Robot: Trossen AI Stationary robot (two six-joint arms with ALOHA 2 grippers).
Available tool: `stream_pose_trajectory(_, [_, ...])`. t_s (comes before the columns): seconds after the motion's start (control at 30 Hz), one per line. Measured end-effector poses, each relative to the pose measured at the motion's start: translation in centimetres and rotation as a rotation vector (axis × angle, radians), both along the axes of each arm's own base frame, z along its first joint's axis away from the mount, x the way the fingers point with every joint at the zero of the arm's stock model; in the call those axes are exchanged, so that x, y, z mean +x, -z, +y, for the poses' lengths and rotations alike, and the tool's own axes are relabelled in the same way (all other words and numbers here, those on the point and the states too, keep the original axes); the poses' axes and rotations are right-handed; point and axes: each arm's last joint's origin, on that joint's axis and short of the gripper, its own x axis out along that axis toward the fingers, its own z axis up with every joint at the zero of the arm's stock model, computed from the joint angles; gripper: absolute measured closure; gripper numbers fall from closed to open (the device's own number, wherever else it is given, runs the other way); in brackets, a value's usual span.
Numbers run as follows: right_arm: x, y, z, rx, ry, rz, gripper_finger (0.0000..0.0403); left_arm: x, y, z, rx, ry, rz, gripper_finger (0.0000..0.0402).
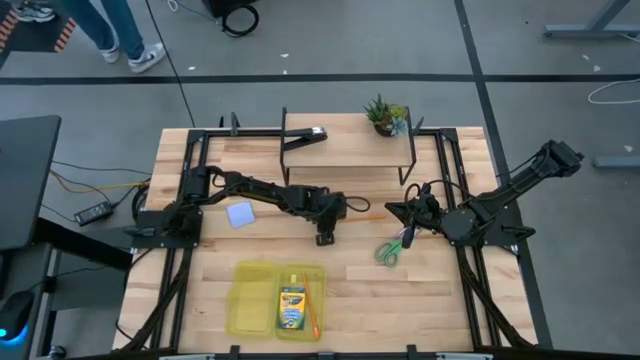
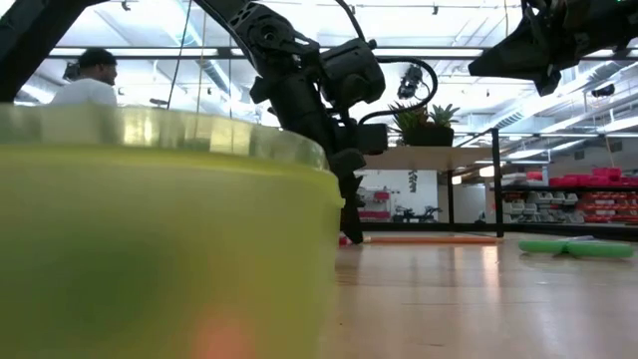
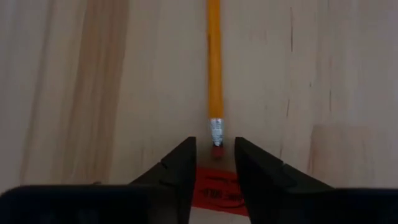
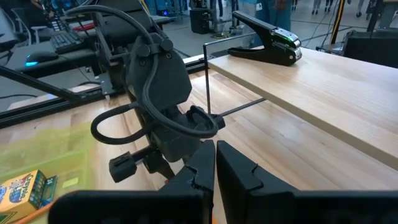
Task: Pack school essentials
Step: Put the orange pencil into the yellow supply box
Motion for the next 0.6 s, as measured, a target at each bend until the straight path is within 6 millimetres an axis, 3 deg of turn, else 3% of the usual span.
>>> stream_pose_trajectory(0.3, [0.00, 0.00, 0.00, -0.006, -0.001, 0.003, 0.0380, 0.16, 0.05, -0.34, 0.023, 0.046, -0.012, 0.0354])
stream_pose_trajectory(0.6, [0.00, 0.00, 0.00, -0.006, -0.001, 0.003, 0.0380, 0.29, 0.09, -0.34, 0.028, 0.052, -0.025, 0.0359])
